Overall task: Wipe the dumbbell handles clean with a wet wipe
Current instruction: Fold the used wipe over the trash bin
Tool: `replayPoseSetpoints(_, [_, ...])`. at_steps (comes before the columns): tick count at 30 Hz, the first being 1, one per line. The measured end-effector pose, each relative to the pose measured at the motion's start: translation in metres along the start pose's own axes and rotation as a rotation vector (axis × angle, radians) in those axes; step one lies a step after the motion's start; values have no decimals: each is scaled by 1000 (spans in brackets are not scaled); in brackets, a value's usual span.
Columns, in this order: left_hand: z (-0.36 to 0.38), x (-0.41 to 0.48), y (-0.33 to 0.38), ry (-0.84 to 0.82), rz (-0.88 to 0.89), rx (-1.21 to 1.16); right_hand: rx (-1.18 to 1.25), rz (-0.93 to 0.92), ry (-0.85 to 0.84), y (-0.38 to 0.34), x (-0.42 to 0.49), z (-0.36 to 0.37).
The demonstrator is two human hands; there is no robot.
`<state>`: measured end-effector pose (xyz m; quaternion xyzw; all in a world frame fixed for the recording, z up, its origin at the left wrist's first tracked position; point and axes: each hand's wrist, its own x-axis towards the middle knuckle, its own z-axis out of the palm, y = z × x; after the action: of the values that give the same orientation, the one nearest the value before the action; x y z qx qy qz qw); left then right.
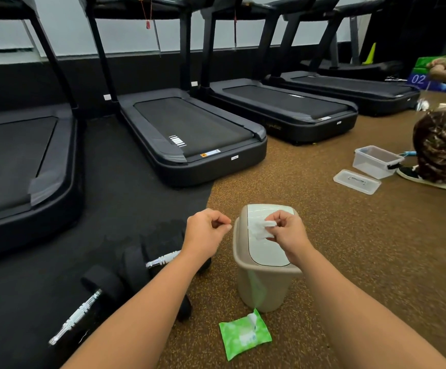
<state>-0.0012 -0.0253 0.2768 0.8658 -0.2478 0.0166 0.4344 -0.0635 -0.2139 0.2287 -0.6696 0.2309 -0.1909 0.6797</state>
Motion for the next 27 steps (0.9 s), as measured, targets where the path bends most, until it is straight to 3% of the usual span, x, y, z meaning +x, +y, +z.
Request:
replayPoseSetpoints(9, [33, -4, -9, -48, 41, -21, -323, 43, 160, 39, 7, -9])
replayPoseSetpoints(27, [72, -25, -37, -260, 16, 19, -651, -4, 161, 79, 20, -3])
